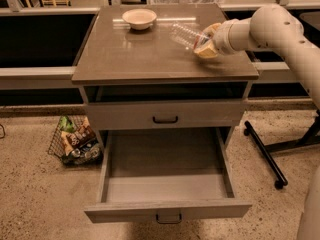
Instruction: Pick water bottle from middle drawer and place on counter
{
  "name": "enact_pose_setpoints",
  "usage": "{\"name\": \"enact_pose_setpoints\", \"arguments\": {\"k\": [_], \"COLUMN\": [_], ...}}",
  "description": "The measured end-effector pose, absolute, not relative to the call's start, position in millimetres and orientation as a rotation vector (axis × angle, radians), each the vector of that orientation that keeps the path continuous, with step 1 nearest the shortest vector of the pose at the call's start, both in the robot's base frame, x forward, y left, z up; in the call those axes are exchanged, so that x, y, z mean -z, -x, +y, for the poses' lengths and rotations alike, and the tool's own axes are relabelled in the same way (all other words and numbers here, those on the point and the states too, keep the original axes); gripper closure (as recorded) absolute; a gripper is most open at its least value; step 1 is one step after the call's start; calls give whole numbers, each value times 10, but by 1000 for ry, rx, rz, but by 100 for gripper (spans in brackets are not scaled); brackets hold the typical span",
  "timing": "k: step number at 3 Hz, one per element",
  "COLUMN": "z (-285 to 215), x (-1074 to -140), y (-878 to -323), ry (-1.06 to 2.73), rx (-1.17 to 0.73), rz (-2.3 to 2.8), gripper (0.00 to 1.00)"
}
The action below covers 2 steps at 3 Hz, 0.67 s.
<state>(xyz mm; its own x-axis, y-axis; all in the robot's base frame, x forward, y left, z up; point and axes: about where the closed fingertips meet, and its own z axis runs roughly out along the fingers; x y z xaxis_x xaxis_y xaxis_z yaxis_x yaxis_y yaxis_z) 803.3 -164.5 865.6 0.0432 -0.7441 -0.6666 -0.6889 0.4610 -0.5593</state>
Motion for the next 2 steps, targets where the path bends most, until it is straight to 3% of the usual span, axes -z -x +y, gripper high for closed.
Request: {"name": "enact_pose_setpoints", "arguments": {"k": [1,2], "z": [-1664,-1693], "x": [-8631,-8621], "y": [-8040,-8037], "ry": [1245,1232], "rx": [62,58], "rz": [1675,1678], "gripper": [0,0]}}
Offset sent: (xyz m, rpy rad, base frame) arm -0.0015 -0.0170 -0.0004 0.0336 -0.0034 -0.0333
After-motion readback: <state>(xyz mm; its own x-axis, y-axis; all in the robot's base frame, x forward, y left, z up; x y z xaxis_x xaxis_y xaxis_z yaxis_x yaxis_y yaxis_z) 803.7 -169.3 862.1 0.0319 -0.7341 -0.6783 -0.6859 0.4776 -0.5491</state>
